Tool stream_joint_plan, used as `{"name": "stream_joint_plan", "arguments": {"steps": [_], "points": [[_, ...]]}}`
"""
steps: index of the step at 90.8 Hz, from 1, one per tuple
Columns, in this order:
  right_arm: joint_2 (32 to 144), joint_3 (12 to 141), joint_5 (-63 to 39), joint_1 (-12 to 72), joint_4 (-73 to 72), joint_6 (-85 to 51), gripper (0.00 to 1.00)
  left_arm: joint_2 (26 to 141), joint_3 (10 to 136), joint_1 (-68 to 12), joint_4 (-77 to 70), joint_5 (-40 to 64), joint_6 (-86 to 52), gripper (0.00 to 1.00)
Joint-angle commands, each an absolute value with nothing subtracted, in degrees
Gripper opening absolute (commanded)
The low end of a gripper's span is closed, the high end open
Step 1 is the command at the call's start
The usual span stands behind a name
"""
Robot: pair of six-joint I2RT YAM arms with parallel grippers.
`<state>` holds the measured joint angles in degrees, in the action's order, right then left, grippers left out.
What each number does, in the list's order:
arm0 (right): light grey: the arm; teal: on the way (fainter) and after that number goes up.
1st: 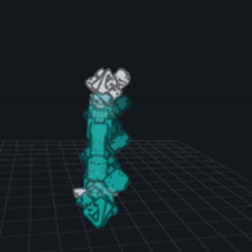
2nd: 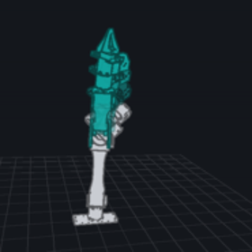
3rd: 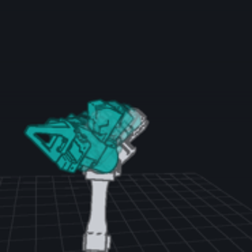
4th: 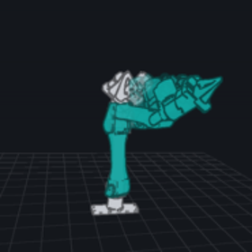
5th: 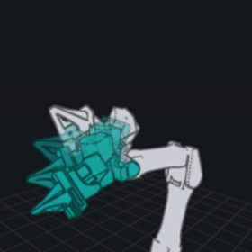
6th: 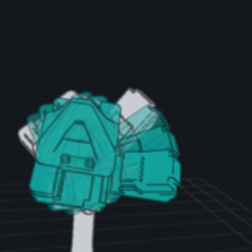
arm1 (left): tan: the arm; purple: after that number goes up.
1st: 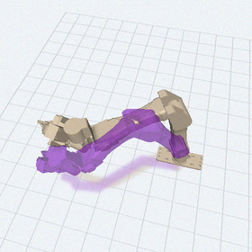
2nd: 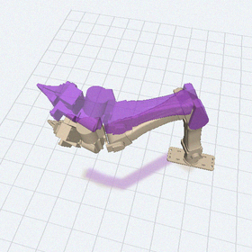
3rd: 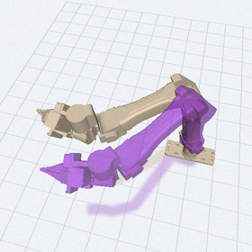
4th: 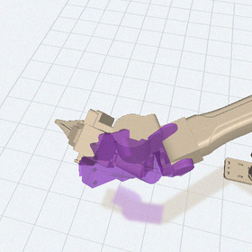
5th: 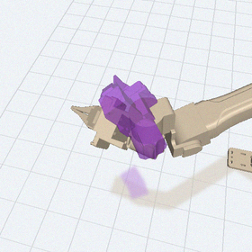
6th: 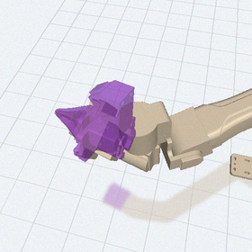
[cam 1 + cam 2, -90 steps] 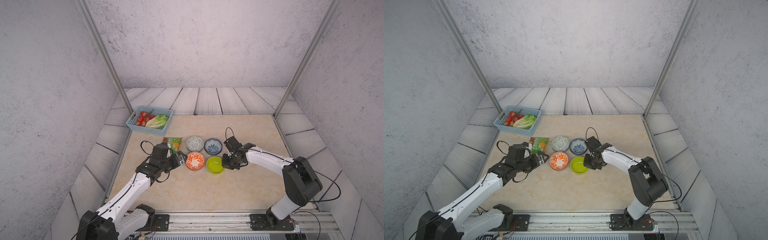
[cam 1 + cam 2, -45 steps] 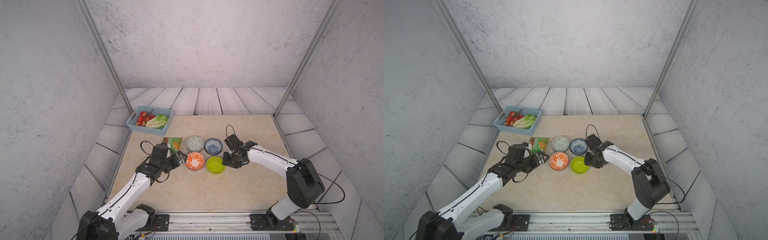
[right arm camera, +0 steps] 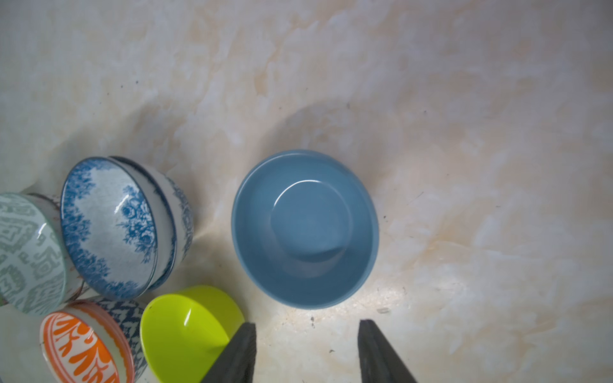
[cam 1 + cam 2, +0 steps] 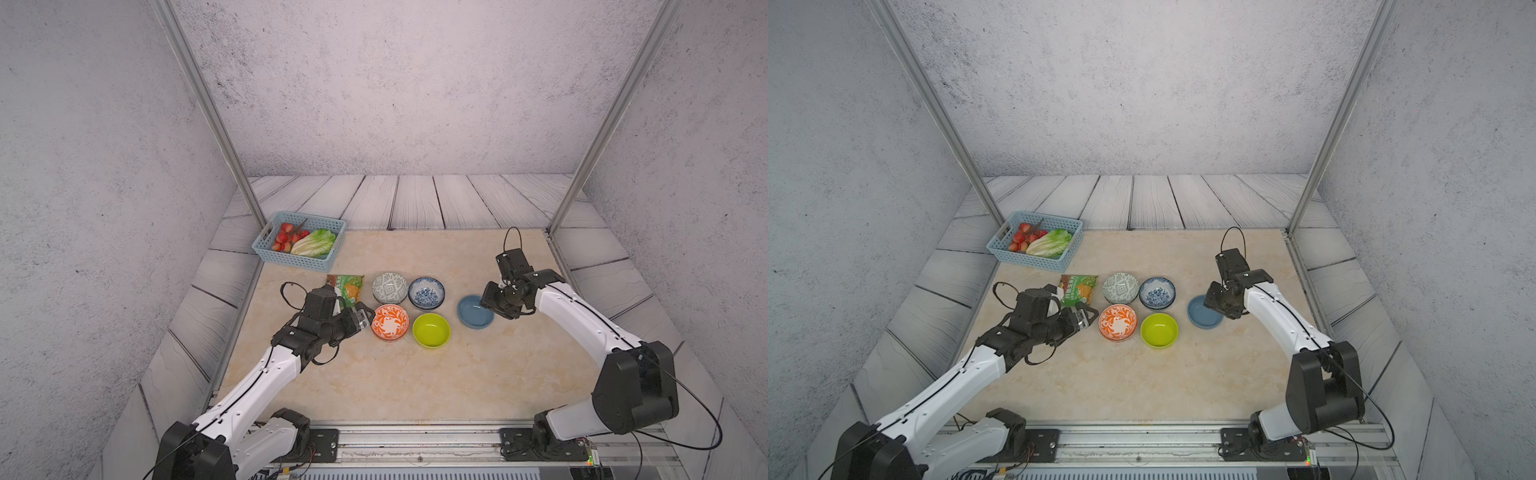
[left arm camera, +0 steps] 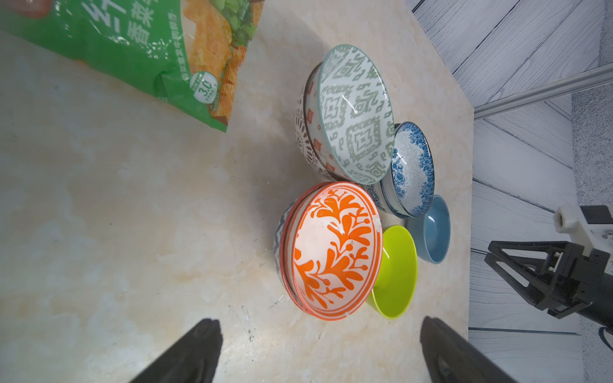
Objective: Stack the bowls
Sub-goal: Move the bowl to the center of the board, then pick up the bowl from the center of the board.
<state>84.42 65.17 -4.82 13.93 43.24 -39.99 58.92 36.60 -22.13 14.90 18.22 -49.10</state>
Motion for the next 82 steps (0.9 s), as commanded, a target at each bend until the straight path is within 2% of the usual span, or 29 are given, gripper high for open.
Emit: {"name": "stream_joint_plan", "arguments": {"steps": [1,24,43,73,82], "points": [[86.8,64.8,-6.8,10.9,44.0,-37.6,0.52,56.0,34.1,-21.7,11.3,17.6,-49.4,1.0],[91.7,64.7,-7.7,8.7,41.9,-35.8,0.5,48.0,27.7,-21.4,3.1,17.6,-50.5,1.0],[94.5,63.9,-7.3,8.5,40.5,-35.1,0.45,51.7,29.0,-21.1,0.9,22.8,-49.5,1.0],[96.5,62.2,-7.1,8.6,38.5,-34.8,0.4,53.9,29.6,-20.7,0.4,23.6,-49.8,1.0],[97.0,62.0,-7.5,8.6,38.0,-34.9,0.35,53.9,29.5,-20.5,0.4,23.4,-49.8,1.0]]}}
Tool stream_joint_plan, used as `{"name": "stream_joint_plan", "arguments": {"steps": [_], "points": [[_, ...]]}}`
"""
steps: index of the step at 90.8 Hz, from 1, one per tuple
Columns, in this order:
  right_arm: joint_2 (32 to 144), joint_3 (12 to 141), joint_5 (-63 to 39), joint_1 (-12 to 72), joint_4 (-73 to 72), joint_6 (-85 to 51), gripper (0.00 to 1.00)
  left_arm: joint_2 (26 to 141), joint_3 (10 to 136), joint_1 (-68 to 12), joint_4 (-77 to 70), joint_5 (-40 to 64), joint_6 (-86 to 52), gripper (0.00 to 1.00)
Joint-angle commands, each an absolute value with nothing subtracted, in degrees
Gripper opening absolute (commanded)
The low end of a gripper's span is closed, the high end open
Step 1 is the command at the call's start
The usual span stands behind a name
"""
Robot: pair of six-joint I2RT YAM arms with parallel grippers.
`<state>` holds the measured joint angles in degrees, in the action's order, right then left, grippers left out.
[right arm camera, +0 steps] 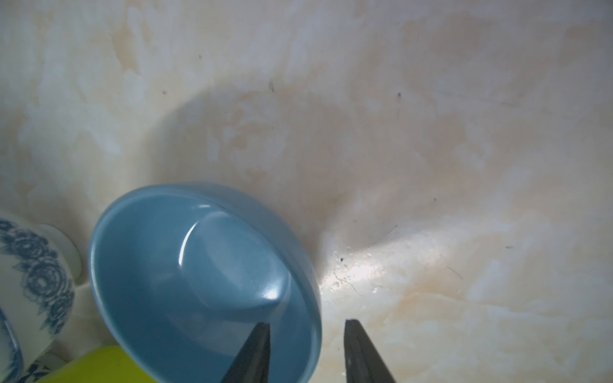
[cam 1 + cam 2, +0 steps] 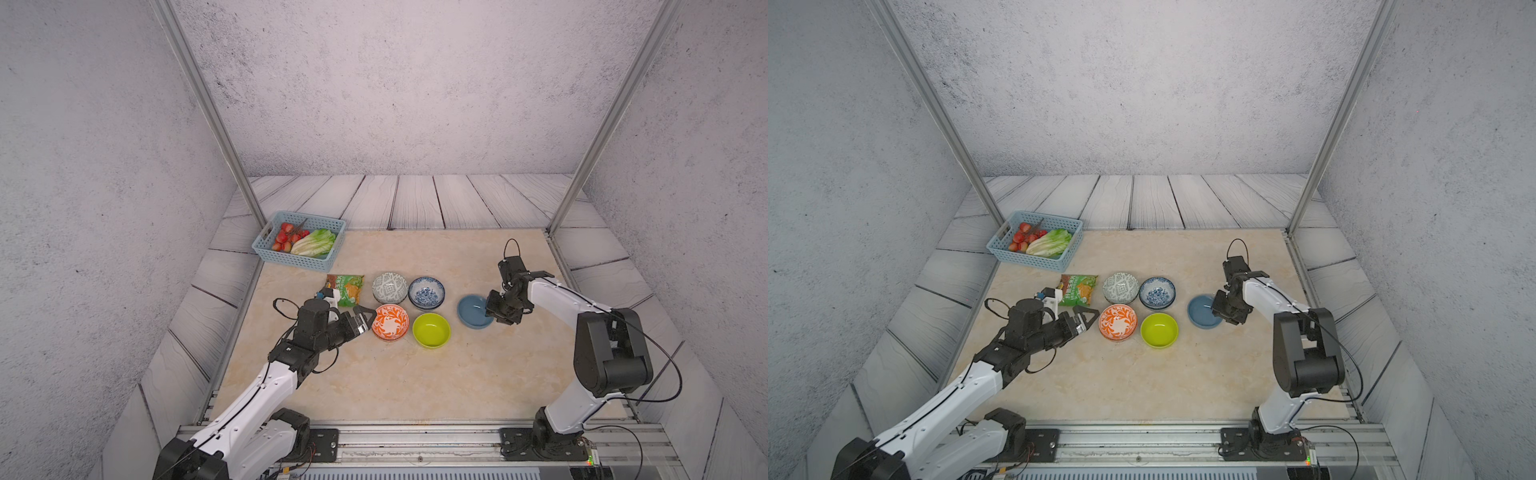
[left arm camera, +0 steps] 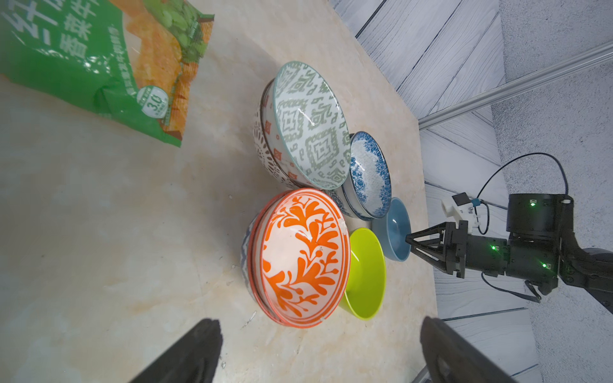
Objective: Stack the bowls
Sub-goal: Pick up the bowl from the center of the board.
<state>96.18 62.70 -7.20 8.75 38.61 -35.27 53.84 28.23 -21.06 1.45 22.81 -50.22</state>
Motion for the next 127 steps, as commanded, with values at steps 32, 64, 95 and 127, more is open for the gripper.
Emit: {"name": "stream_joint_plan", "arguments": {"steps": [32,64,95,127], "points": [[95.8,61.6,-7.8,8.6,38.3,-35.1,0.08,55.7,29.9,-20.2,-0.1,23.2,-49.9,1.0],[90.9,60.9,-9.5,8.5,40.7,-35.5,0.0,55.9,29.9,-20.1,0.2,23.1,-50.0,1.0],[82.3,60.7,-15.8,8.8,44.7,-35.5,0.0,54.9,29.7,-20.0,0.8,22.8,-50.1,1.0],[77.7,62.9,-16.9,15.1,49.1,-36.8,0.0,54.1,29.6,-20.0,1.5,22.8,-50.1,1.0]]}}
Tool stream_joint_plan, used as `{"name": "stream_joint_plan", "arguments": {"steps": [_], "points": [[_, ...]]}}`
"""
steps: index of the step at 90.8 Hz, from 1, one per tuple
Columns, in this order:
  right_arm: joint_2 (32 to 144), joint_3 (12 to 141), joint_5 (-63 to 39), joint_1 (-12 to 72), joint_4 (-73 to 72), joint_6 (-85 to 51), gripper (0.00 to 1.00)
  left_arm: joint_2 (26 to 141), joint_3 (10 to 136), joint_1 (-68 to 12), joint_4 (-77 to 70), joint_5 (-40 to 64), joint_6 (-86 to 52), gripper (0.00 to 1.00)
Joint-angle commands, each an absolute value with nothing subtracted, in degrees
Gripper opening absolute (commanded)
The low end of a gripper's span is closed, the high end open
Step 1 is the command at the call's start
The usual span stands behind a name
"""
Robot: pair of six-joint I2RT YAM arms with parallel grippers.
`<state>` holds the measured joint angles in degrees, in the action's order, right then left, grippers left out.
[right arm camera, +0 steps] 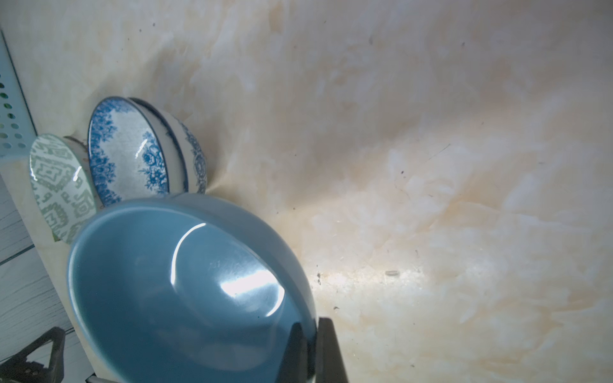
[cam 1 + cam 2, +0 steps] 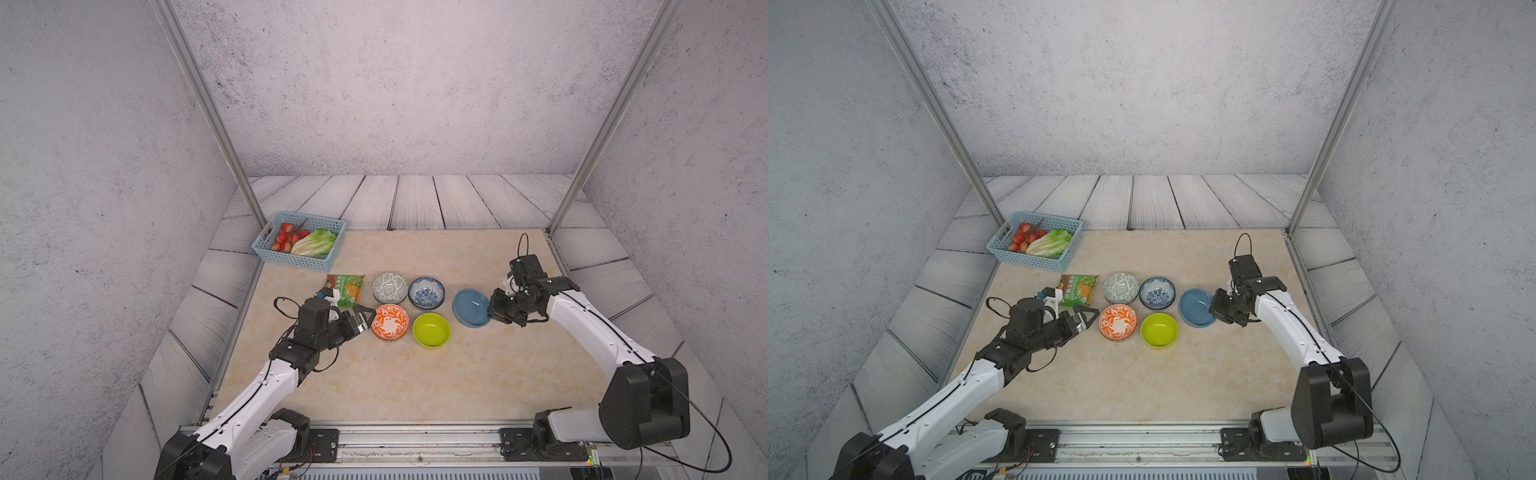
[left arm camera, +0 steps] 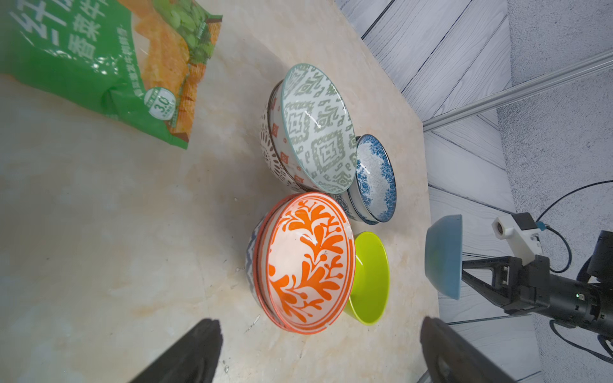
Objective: Stack the bowls
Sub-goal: Pick up the bowl from the center of the board, then place the bowl on the bowl.
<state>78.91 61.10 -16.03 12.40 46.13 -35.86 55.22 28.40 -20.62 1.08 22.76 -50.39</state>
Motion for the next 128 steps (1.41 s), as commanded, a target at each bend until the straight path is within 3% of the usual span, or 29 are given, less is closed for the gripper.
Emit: {"name": "stream_joint_plan", "arguments": {"steps": [1,46,128], "points": [[77.7,63.0,-16.8,15.5,49.3,-36.8,0.0,54.1,29.6,-20.0,1.5,22.8,-50.1,1.0],[86.6,71.3,-10.6,27.0,53.2,-38.0,0.0,53.9,29.7,-19.9,2.0,22.9,-50.0,1.0],[96.4,74.2,-4.5,34.8,49.9,-40.2,0.0,54.6,29.7,-19.4,1.6,23.1,-50.3,1.0]]}}
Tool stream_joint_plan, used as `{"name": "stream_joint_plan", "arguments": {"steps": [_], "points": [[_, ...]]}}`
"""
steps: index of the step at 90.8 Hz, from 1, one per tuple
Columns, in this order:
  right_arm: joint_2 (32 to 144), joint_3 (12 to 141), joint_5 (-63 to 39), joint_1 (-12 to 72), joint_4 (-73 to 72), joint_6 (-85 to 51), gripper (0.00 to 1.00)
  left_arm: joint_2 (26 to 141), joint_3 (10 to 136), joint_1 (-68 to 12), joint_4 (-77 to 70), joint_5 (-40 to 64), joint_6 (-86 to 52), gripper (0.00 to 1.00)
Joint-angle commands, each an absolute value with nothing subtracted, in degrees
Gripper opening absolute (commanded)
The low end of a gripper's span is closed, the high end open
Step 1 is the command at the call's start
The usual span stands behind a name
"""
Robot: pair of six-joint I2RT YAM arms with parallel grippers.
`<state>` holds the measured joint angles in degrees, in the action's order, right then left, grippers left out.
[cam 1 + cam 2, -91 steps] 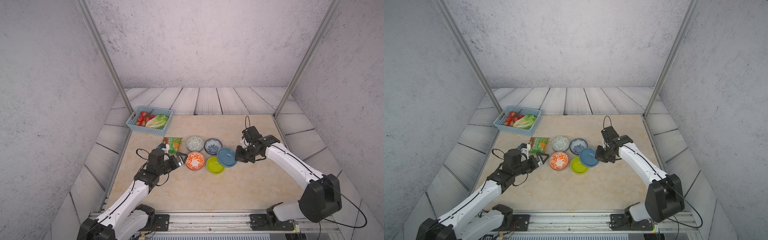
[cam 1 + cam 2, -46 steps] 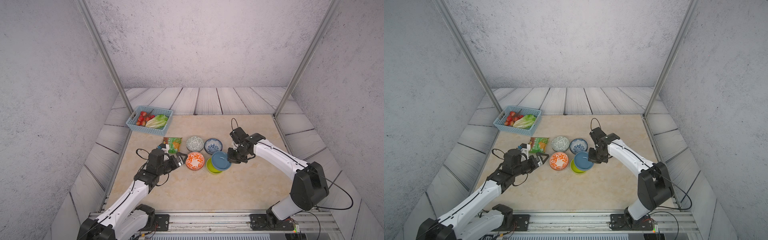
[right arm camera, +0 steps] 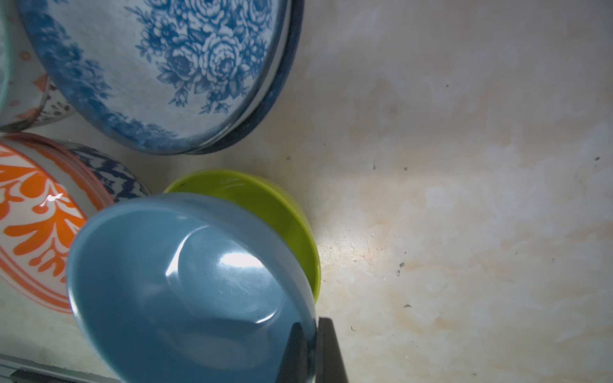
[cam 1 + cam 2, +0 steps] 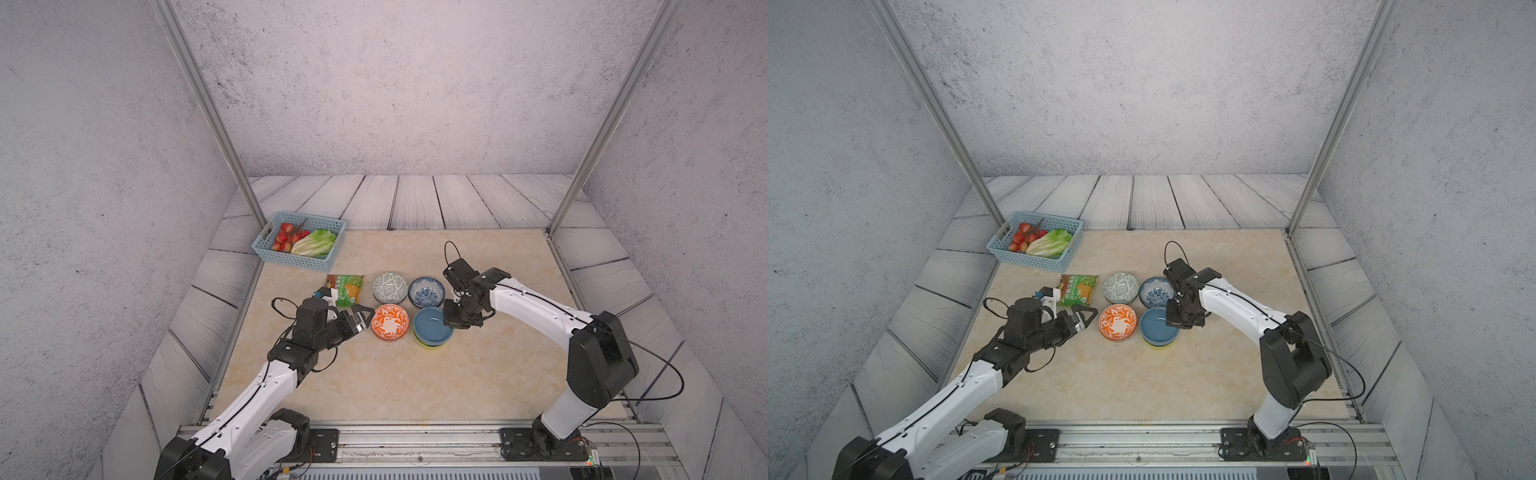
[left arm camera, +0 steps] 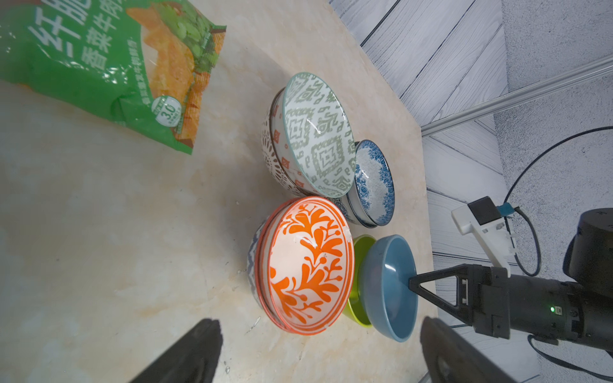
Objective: Stack the bowls
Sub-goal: Place the bowl on the bowl.
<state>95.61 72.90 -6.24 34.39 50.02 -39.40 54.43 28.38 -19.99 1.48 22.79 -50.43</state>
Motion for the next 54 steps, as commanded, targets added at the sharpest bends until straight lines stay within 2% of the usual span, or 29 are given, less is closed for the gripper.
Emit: {"name": "stream_joint_plan", "arguments": {"steps": [1,54], "points": [[96.4,74.2,-4.5,34.8,49.9,-40.2,0.0,54.6,29.6,-19.4,1.6,23.1,-50.4,1.0],[98.8,74.3,-3.8,35.8,48.6,-40.5,0.0,54.8,29.4,-19.1,1.2,23.3,-50.7,1.0]]}}
